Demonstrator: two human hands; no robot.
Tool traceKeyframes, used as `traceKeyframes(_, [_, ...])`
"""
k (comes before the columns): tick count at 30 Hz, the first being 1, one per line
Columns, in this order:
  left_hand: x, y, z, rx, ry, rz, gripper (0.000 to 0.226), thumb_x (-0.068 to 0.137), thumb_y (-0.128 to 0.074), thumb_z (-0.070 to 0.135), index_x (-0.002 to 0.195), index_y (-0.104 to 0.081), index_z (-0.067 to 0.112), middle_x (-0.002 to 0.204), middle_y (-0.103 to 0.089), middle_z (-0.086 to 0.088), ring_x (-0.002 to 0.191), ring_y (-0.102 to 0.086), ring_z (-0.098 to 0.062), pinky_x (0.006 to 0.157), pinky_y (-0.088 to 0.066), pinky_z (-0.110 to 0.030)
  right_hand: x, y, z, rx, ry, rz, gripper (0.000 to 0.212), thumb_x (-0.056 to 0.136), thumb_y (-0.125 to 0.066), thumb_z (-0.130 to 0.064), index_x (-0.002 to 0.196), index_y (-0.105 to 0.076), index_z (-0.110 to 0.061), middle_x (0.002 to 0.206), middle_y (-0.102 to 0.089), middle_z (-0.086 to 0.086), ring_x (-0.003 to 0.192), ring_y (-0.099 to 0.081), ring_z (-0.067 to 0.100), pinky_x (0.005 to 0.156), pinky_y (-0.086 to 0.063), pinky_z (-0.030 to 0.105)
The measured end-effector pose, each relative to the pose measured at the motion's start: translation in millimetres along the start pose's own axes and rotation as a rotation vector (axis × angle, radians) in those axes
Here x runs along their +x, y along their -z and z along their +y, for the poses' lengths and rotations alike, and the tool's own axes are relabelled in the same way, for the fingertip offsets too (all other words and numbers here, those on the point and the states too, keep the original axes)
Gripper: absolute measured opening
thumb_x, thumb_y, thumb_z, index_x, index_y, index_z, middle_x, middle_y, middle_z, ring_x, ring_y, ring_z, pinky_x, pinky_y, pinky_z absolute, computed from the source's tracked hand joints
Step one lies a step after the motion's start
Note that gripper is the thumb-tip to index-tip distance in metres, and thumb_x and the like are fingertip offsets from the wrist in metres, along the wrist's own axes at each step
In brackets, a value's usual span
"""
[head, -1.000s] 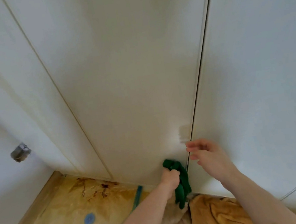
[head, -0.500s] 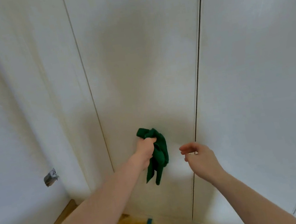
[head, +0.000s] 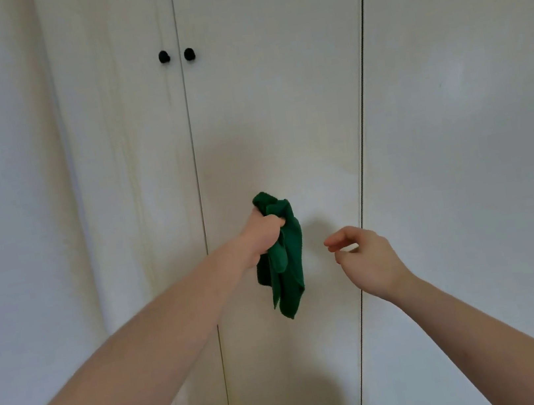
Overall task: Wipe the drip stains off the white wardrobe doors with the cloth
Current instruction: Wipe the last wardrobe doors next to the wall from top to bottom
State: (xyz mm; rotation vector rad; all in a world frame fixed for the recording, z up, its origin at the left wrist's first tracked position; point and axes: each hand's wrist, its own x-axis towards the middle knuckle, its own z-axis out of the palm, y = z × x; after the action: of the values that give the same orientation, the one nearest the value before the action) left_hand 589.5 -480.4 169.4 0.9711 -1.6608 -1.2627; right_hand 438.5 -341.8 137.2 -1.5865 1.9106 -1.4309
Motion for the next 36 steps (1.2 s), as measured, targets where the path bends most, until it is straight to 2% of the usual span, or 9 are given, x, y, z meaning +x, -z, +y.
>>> traceKeyframes(3, [-6,19,17,0.048,-0.042,-0.009,0.017,0.102,-0.052,0.015,0.117,-0.051,0.022,0.118,-0.063,-0.009,0.102,-0.061,-0.022,0.083,-0.05,-0.037,5,7,-20,-0.026,0.048,-0.003,0.033,0.093,-0.05,-0.006,0.103,-0.069,-0.032,0.109,-0.067,-0.019,0.072,-0.065,0.005,0.059,-0.044,0.015])
traceKeyframes(6, [-5,36,32,0.103,-0.084,0.0,0.03,0.103,-0.054,0.021,0.132,-0.048,0.019,0.118,-0.062,-0.003,0.104,-0.061,-0.019,0.091,-0.049,-0.038,17,13,-37,-0.016,0.087,-0.012,0.032,0.094,-0.05,-0.006,0.105,-0.069,-0.03,0.109,-0.066,-0.019,0.071,-0.063,0.003,0.058,-0.044,0.014])
traceKeyframes(10, [0,53,50,0.247,-0.172,0.033,0.031,0.101,-0.056,0.034,0.13,-0.051,0.026,0.117,-0.065,0.004,0.108,-0.063,-0.018,0.101,-0.05,-0.042,43,16,-53,0.018,0.164,-0.002,0.033,0.094,-0.052,-0.007,0.103,-0.068,-0.035,0.111,-0.067,-0.021,0.08,-0.061,-0.005,0.059,-0.044,0.008])
traceKeyframes(15, [17,71,66,0.544,-0.381,0.104,0.019,0.1,-0.056,0.041,0.116,-0.057,0.03,0.103,-0.067,0.012,0.095,-0.064,-0.005,0.087,-0.054,-0.029,91,15,-74,0.078,0.255,0.025,0.035,0.095,-0.054,-0.008,0.102,-0.068,-0.039,0.111,-0.067,-0.026,0.09,-0.06,-0.006,0.065,-0.047,0.007])
traceKeyframes(18, [36,79,77,0.562,-0.44,0.142,0.012,0.098,-0.058,0.045,0.105,-0.058,0.036,0.094,-0.069,0.016,0.084,-0.065,0.002,0.072,-0.05,-0.016,126,11,-88,0.127,0.323,0.023,0.035,0.096,-0.055,-0.008,0.105,-0.067,-0.039,0.114,-0.065,-0.026,0.09,-0.062,-0.002,0.06,-0.048,0.011])
traceKeyframes(22, [80,88,96,0.494,-0.484,0.195,0.013,0.094,-0.063,0.048,0.1,-0.061,0.037,0.089,-0.071,0.021,0.082,-0.066,0.007,0.065,-0.049,-0.011,177,5,-100,0.166,0.417,0.025,0.037,0.095,-0.059,-0.011,0.114,-0.062,-0.043,0.117,-0.062,-0.028,0.091,-0.064,-0.001,0.062,-0.049,0.012])
traceKeyframes(29, [134,99,152,0.348,-0.402,0.159,0.016,0.091,-0.068,0.043,0.106,-0.065,0.037,0.094,-0.075,0.019,0.084,-0.071,0.0,0.075,-0.058,-0.023,246,6,-149,0.219,0.41,-0.098,0.058,0.09,-0.069,-0.016,0.127,-0.047,-0.054,0.123,-0.055,-0.032,0.092,-0.068,0.0,0.078,-0.054,0.016])
traceKeyframes(32, [148,117,207,0.299,-0.298,0.1,0.02,0.093,-0.068,0.04,0.11,-0.067,0.029,0.094,-0.077,0.011,0.084,-0.074,-0.006,0.072,-0.059,-0.022,274,20,-199,0.141,0.348,-0.229,0.068,0.087,-0.074,-0.024,0.135,-0.036,-0.054,0.128,-0.05,-0.035,0.091,-0.068,-0.004,0.081,-0.056,0.022])
traceKeyframes(36, [156,153,308,0.238,-0.135,0.019,0.028,0.092,-0.066,0.046,0.112,-0.066,0.027,0.096,-0.077,0.009,0.088,-0.074,-0.009,0.076,-0.058,-0.023,315,59,-291,0.016,0.353,-0.322,0.071,0.085,-0.075,-0.032,0.139,-0.034,-0.052,0.133,-0.045,-0.034,0.093,-0.065,-0.005,0.079,-0.052,0.018])
